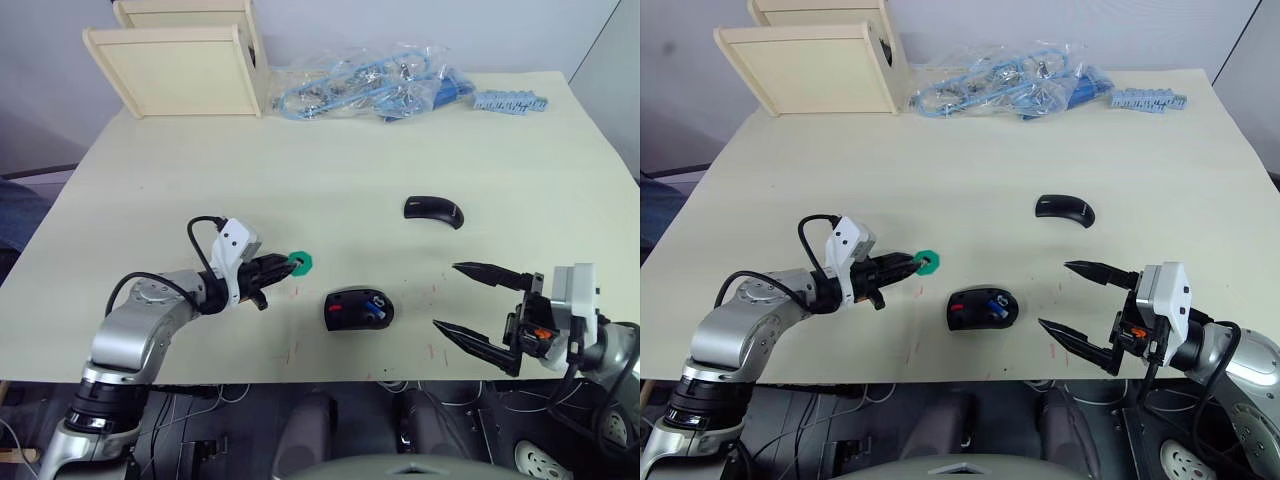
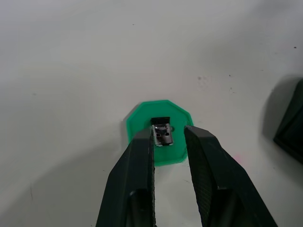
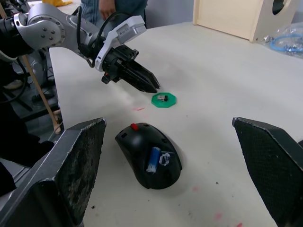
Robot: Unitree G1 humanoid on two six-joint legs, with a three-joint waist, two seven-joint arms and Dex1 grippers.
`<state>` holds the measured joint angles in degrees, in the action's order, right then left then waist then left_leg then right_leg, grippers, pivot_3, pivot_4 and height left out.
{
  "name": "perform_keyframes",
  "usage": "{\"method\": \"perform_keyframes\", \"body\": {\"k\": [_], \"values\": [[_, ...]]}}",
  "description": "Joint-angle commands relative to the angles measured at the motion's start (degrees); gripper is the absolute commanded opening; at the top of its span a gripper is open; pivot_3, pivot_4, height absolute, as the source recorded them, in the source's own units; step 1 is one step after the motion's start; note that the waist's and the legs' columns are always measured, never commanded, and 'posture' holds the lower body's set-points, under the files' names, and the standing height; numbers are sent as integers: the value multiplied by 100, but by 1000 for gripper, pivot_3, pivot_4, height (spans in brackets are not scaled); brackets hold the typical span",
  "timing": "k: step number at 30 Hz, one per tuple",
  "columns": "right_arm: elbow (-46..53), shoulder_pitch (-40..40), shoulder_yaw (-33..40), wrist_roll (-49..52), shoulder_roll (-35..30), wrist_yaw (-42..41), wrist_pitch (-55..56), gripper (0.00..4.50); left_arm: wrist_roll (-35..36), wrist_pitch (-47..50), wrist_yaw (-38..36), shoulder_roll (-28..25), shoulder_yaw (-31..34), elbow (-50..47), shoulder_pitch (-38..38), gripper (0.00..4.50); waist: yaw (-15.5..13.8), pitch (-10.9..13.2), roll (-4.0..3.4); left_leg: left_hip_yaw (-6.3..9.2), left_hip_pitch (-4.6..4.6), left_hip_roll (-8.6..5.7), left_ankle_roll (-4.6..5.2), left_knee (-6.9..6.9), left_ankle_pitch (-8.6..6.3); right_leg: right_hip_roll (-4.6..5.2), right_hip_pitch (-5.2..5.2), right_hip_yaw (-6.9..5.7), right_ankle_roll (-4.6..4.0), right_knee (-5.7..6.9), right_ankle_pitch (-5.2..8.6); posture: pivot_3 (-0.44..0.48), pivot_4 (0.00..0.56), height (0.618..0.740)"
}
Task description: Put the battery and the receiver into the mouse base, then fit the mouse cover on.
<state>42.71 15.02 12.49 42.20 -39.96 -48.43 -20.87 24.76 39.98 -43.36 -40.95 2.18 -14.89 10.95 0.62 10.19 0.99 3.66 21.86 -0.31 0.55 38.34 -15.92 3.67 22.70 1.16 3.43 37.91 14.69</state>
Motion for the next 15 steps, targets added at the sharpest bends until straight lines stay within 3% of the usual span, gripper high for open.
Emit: {"method": "perform_keyframes", "body": {"k": [1,15], "values": [[261,44,126,98,16,5,111,4500,-93,-152,33,33,-6,-8,110,1122,1,0,0,-1,0,0,0,0,0,0,0,1,0,0,0,0,150,740],[383,138,80,73,43,141,114,4500,-396,-276,17,190,-180,251,211,1122,2,0,0,0,-1,-2,0,1,0,0,0,0,0,2,0,0,150,740]]}}
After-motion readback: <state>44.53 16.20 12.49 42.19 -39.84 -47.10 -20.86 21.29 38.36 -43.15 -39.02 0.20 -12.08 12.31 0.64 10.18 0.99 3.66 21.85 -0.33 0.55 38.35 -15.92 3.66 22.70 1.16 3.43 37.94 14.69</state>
